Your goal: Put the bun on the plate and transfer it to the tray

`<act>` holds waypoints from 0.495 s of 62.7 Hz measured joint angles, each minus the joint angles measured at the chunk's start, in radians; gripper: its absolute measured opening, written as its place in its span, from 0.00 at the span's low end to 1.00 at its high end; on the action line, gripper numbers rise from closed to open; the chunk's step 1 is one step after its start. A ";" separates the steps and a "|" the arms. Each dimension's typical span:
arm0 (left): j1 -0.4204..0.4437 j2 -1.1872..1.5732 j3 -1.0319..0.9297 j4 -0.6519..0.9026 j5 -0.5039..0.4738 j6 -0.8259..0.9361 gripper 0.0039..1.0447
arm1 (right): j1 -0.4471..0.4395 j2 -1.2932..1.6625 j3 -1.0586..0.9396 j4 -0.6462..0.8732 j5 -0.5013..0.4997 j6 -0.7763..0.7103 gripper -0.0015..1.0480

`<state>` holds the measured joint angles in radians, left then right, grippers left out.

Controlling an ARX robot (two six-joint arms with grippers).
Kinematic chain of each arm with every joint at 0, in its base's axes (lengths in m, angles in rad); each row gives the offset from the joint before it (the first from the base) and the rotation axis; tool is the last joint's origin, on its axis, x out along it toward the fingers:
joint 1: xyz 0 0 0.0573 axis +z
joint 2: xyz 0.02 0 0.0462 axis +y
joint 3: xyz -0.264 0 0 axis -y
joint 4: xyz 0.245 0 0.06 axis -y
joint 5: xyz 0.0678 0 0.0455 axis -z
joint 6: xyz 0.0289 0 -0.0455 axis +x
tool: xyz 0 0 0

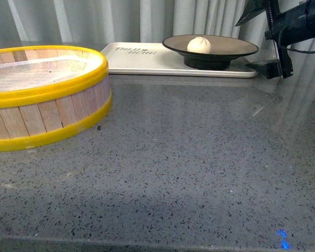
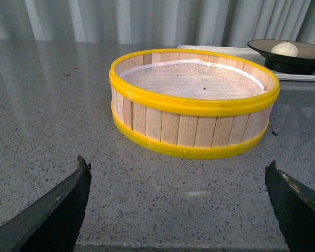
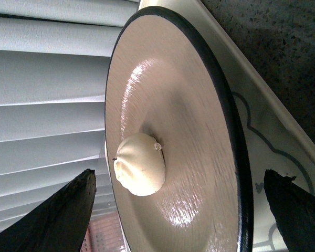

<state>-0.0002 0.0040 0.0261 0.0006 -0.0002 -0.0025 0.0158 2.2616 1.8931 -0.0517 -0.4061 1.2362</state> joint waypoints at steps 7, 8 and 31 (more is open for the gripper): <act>0.000 0.000 0.000 0.000 0.000 0.000 0.94 | 0.000 -0.036 -0.068 0.037 0.005 0.008 0.92; 0.000 0.000 0.000 0.000 0.000 0.000 0.94 | 0.000 -0.040 -0.076 0.041 0.006 0.009 0.92; 0.000 0.000 0.000 0.000 0.000 0.000 0.94 | -0.032 -0.340 -0.494 0.258 0.116 0.024 0.92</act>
<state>-0.0002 0.0040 0.0261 0.0006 -0.0002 -0.0025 -0.0166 1.9221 1.3987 0.2062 -0.2905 1.2606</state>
